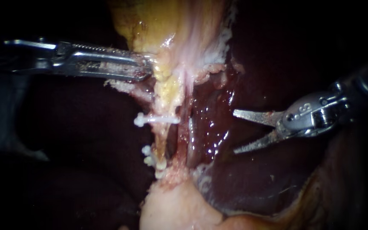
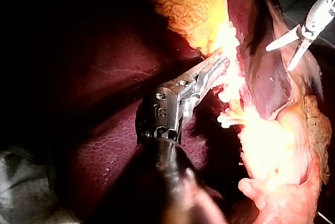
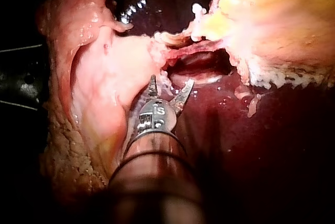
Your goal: Go to the cutting position left tube
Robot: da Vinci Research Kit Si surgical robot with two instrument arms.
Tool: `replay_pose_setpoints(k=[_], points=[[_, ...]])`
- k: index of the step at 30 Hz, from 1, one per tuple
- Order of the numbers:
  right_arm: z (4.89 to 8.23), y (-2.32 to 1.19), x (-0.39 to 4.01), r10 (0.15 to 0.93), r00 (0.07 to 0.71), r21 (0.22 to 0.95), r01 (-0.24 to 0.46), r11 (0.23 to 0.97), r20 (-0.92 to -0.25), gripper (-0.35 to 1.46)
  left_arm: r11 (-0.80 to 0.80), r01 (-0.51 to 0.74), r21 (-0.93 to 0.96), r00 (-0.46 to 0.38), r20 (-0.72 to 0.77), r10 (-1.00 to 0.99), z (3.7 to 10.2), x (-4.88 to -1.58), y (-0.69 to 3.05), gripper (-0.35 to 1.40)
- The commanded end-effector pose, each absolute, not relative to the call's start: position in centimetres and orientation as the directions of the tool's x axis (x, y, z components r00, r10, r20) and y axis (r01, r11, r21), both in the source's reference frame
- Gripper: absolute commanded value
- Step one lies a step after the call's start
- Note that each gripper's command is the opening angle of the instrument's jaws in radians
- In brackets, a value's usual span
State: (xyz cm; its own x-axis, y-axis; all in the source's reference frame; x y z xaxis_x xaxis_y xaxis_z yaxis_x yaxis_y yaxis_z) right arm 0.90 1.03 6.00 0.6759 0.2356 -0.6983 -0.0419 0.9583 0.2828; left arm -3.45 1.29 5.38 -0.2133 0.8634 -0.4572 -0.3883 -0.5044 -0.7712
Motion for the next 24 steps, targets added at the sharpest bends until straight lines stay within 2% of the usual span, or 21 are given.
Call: replay_pose_setpoints(k=[1,10,18,20,22,24], points=[[6.00,1.03,0.90,0.236,0.676,0.283,-0.042,0.958,-0.698,1.43,-0.504,-0.387,-0.772,-0.213,-0.457,0.864,5.36,-3.44,1.30,-0.35],[6.01,1.03,0.91,0.236,0.676,0.283,-0.043,0.958,-0.698,1.43,-0.495,-0.381,-0.781,-0.216,-0.446,0.869,5.05,-3.19,1.38,-0.35],[5.99,1.03,0.93,0.237,0.674,0.283,-0.044,0.958,-0.700,1.43,-0.478,-0.394,-0.785,-0.184,-0.442,0.878,4.73,-2.91,1.48,-0.35],[5.96,1.02,0.98,0.244,0.657,0.296,-0.033,0.955,-0.713,1.43,-0.479,-0.394,-0.785,-0.184,-0.443,0.877,4.73,-2.91,1.47,-0.35],[5.93,1.00,1.05,0.251,0.620,0.327,0.010,0.945,-0.744,1.43,-0.479,-0.395,-0.784,-0.184,-0.443,0.877,4.74,-2.92,1.47,-0.35],[5.90,0.97,1.14,0.278,0.597,0.353,0.009,0.936,-0.753,1.43,-0.479,-0.395,-0.784,-0.184,-0.443,0.877,4.74,-2.92,1.47,-0.35]])
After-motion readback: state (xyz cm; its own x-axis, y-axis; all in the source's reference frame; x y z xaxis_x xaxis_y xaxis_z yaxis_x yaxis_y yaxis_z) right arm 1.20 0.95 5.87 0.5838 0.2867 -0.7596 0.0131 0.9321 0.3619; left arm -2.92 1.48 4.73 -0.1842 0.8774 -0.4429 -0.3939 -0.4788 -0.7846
